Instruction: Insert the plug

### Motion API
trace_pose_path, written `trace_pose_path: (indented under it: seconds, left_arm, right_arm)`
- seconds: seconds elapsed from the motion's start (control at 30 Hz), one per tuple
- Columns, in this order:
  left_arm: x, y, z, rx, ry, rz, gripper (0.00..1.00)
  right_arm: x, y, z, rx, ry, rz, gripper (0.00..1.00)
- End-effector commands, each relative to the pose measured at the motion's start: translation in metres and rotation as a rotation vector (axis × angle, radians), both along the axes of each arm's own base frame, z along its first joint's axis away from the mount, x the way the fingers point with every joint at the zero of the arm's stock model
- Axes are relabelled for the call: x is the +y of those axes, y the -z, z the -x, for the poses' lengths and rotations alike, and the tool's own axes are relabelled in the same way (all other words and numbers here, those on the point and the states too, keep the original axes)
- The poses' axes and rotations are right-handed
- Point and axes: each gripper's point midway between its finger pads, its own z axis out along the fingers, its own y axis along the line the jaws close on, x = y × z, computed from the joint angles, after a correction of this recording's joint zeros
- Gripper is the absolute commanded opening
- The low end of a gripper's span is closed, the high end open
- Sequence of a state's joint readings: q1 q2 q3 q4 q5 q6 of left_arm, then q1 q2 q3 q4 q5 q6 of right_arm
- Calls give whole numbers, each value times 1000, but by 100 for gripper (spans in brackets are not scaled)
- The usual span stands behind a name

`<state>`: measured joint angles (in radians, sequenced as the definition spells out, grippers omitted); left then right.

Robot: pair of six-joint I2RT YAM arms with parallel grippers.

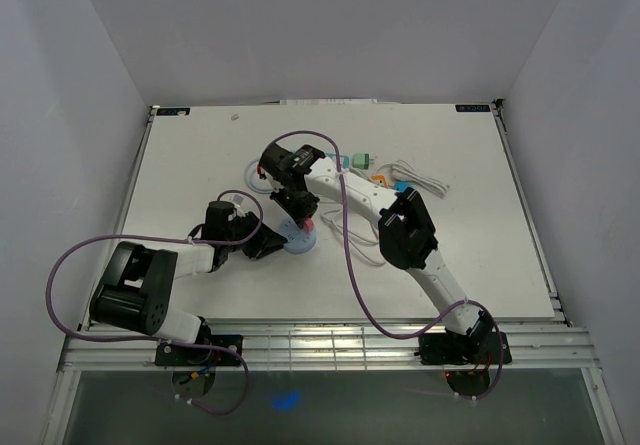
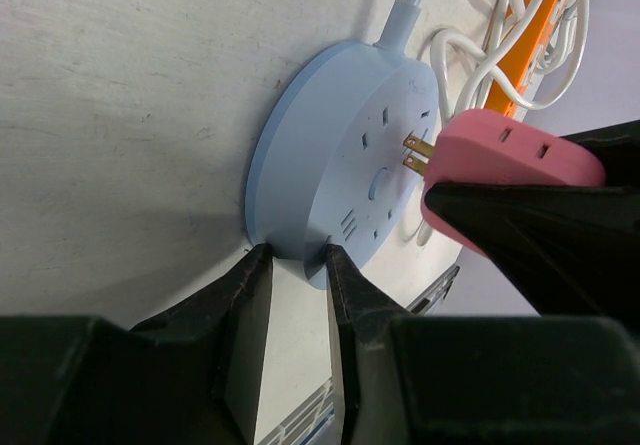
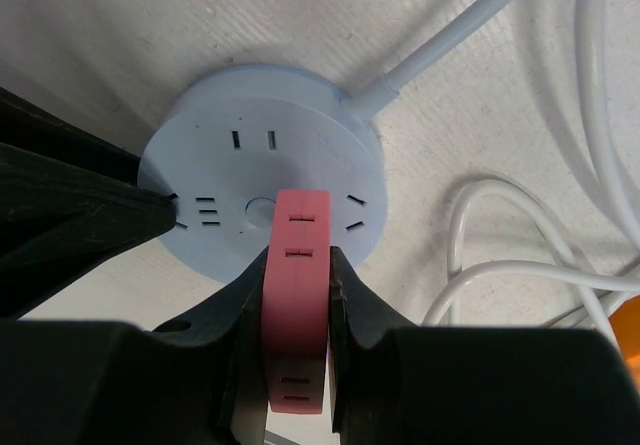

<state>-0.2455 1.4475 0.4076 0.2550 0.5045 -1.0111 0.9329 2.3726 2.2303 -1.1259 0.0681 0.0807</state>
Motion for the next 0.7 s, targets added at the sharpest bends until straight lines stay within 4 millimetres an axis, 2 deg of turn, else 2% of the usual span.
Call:
trace_pose_path:
  seconds: [0.0,0.13,0.23,0.4,0.53,0.67]
  left_arm:
    - [-1,1,-7,-24,-7,-33,36]
    - [-1,0,-7,-26,-8,-34,36]
    - [-1,-1,-7,-32,-10,-36,35]
    - [0,-2,-7,-37,-12,-44,35]
    - [2,0,-7,-35,-12,-59,35]
    - [4,1,-8,-34,-16,-75,35]
  right_arm:
    - [23,-11,31,84,-32,-89,8]
    - [24,-9,34,97,-28,-94,8]
    - [15,-5,28,70,-17,-50,8]
    - [5,-10,17,15,3,-25,8]
    - [3,-6,19,62,-14,-71,8]
    - [-4,-5,11,75,-10,-103,8]
